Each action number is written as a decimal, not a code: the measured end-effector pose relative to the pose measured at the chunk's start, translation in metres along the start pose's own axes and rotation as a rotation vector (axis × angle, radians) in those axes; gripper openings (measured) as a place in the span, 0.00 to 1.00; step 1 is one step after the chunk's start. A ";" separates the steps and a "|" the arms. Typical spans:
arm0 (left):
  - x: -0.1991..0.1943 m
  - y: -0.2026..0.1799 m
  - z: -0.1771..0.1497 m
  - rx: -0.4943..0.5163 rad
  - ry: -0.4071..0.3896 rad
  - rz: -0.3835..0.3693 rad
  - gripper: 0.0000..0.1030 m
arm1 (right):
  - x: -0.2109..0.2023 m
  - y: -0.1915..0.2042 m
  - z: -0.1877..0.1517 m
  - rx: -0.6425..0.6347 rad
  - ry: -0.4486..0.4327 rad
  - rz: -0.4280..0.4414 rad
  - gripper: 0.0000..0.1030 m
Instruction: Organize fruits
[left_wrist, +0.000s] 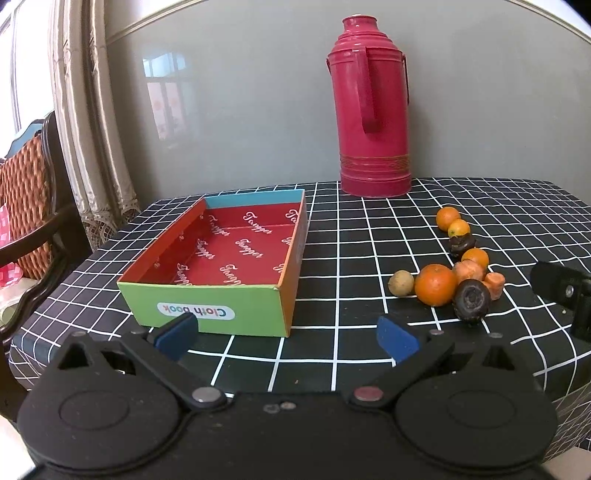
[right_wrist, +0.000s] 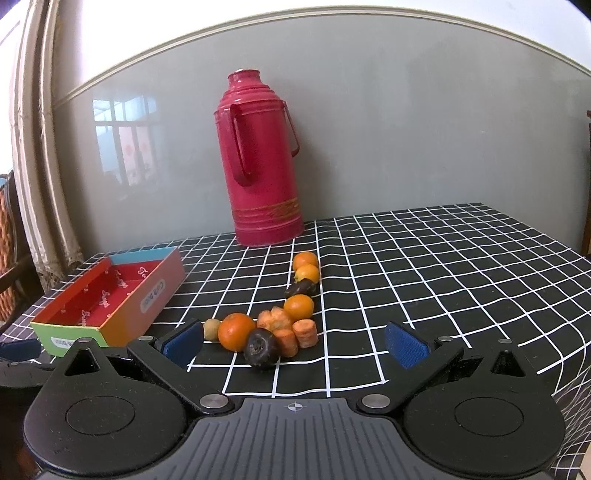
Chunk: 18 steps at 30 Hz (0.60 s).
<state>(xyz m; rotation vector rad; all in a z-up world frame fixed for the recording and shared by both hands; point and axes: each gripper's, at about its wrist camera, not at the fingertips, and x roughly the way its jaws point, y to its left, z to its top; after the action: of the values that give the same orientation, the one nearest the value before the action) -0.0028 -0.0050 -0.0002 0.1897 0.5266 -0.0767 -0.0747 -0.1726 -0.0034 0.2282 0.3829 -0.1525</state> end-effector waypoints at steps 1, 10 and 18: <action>0.000 0.000 0.000 0.001 0.000 -0.001 0.94 | 0.000 -0.001 0.000 0.003 -0.001 -0.002 1.00; 0.000 -0.009 -0.001 0.019 -0.006 -0.028 0.94 | -0.005 -0.016 0.005 0.053 -0.028 -0.041 1.00; 0.002 -0.031 -0.002 0.056 -0.029 -0.079 0.94 | -0.009 -0.038 0.008 0.104 -0.045 -0.107 1.00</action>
<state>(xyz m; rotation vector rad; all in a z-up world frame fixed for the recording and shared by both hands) -0.0062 -0.0355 -0.0076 0.2220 0.5038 -0.1706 -0.0874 -0.2107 0.0003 0.3067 0.3429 -0.2831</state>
